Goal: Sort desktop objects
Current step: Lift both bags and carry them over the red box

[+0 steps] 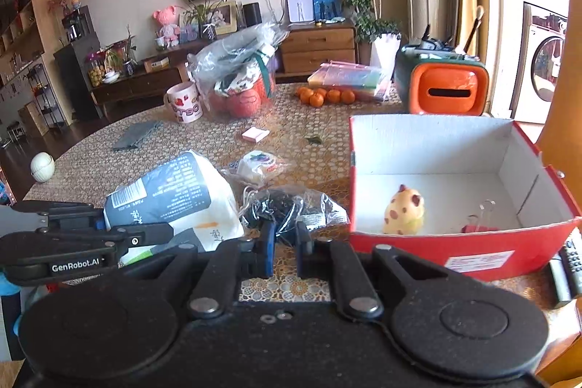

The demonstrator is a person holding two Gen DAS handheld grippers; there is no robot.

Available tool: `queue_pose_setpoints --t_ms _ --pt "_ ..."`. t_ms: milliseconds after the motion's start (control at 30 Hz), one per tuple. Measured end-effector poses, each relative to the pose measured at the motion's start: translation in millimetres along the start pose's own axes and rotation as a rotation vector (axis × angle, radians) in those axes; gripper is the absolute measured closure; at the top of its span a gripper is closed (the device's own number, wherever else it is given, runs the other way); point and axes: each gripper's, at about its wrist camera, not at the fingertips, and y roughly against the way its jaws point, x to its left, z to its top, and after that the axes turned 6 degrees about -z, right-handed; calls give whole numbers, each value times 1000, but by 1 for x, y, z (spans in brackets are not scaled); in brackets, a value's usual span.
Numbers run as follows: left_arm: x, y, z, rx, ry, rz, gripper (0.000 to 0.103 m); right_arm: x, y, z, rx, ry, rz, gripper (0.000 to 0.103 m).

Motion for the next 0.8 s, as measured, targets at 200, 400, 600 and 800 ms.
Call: queue_pose_setpoints --t_ms 200,400,600,800 --pt "-26 -10 20 -19 -60 -15 79 -25 19 0 -41 -22 -30 93" --pt "-53 -33 42 -18 -144 -22 79 -57 23 3 -64 -54 -70 93" --pt "-72 -68 62 19 -194 -40 79 -88 18 5 -62 -71 -110 93" --pt "-90 -108 89 40 -269 -42 79 -114 4 8 -40 -86 -129 93"
